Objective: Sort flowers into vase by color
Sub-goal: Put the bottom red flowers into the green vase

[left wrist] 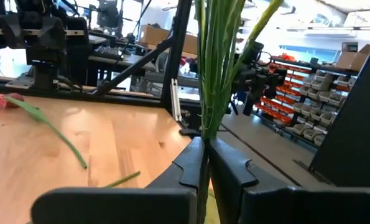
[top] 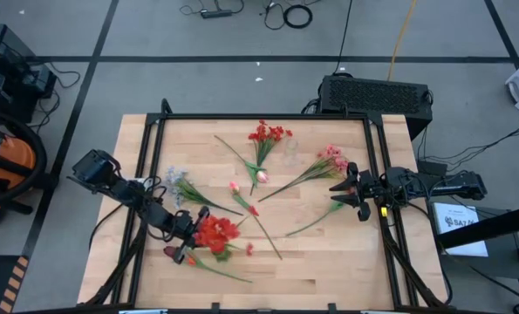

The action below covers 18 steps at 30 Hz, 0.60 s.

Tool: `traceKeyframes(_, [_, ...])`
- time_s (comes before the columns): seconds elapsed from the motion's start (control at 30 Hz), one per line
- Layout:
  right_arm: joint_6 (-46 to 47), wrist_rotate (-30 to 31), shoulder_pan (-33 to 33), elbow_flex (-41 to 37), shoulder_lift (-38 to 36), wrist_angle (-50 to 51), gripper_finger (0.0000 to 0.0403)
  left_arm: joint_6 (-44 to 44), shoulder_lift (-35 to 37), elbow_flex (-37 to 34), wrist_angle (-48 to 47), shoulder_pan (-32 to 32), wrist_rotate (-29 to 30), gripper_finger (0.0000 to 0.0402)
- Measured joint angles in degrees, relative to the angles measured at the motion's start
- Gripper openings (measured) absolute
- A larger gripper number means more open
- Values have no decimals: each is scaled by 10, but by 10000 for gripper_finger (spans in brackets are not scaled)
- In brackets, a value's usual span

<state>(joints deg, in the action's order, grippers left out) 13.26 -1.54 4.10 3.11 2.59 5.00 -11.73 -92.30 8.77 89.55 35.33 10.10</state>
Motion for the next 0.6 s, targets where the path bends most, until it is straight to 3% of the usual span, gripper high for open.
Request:
traceKeyframes(0.3, [0, 0, 0, 0, 0, 0, 125, -12, 23, -26, -1, 0, -41, 36])
traceKeyframes(0.5, [0, 0, 0, 0, 0, 0, 125, -86, 23, -26, -15, -1, -55, 110])
traceKeyframes(0.6, [0, 0, 0, 0, 0, 0, 125, -84, 23, -26, -35, -1, -55, 146])
